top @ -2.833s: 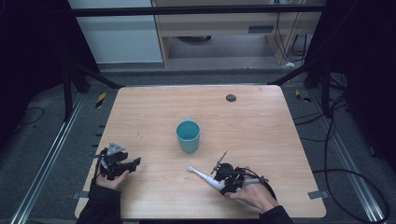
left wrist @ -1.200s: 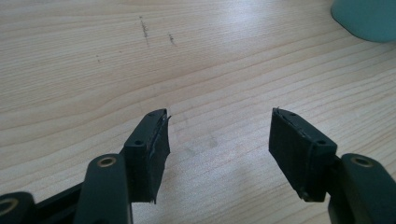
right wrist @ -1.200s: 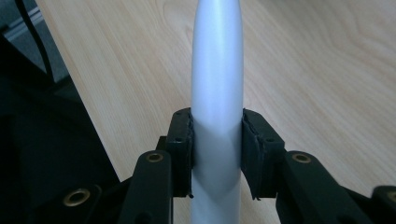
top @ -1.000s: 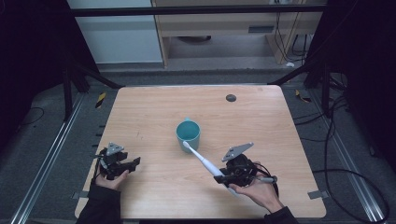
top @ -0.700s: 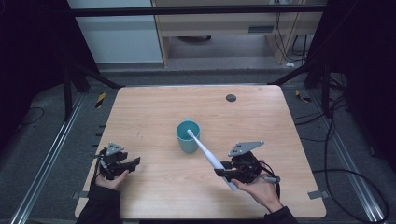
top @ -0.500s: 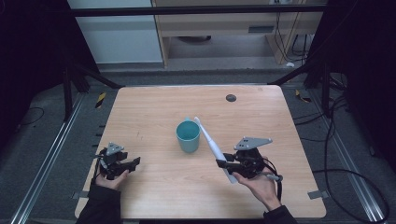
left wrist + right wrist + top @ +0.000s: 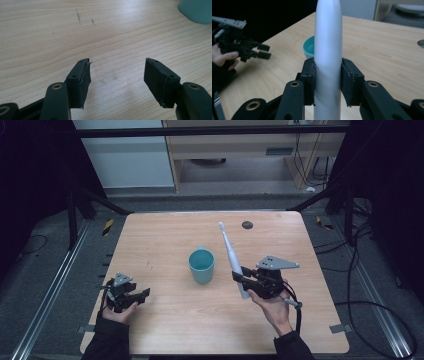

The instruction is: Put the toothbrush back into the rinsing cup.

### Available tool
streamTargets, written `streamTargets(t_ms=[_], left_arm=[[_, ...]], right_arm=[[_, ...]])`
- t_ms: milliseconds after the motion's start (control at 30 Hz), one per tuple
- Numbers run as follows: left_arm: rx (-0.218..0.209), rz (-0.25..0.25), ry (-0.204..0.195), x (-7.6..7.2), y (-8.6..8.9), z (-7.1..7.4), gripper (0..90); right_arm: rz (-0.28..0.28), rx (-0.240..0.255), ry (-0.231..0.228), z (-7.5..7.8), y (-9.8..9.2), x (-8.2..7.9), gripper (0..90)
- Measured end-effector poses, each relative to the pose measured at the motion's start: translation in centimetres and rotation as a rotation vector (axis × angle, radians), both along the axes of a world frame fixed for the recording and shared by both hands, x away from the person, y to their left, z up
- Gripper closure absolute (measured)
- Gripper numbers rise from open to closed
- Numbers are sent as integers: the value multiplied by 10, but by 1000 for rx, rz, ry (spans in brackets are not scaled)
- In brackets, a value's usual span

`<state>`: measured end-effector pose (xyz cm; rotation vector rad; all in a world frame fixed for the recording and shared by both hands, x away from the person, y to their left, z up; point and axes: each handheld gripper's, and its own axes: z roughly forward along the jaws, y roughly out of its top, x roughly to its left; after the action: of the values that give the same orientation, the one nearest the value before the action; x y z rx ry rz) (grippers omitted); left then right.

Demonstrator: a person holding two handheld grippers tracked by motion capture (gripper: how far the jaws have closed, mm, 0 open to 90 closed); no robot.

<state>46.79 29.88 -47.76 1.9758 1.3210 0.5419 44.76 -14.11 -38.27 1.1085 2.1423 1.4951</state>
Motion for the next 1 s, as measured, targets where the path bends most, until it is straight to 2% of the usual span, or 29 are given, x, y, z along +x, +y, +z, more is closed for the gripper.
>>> streamTargets(t_ms=[233, 367, 400, 533, 633, 1000], left_arm=[[-4, 6, -4, 0, 1, 1, 376], [-8, 9, -7, -1, 2, 1, 376], [-8, 10, -8, -1, 2, 1, 376], [-12, 13, -10, -1, 2, 1, 376], [-13, 13, -10, -1, 2, 1, 376], [-17, 14, -11, -1, 3, 1, 376]], right_arm=[[-64, 26, -51, 3, 11, 13, 664], [-75, 43, -61, 6, 17, 18, 664], [-72, 64, -67, 7, 22, 23, 664], [-82, 67, -80, 8, 29, 28, 664], [-108, 87, -103, 10, 37, 35, 664], [-171, 129, -140, 11, 55, 57, 664]])
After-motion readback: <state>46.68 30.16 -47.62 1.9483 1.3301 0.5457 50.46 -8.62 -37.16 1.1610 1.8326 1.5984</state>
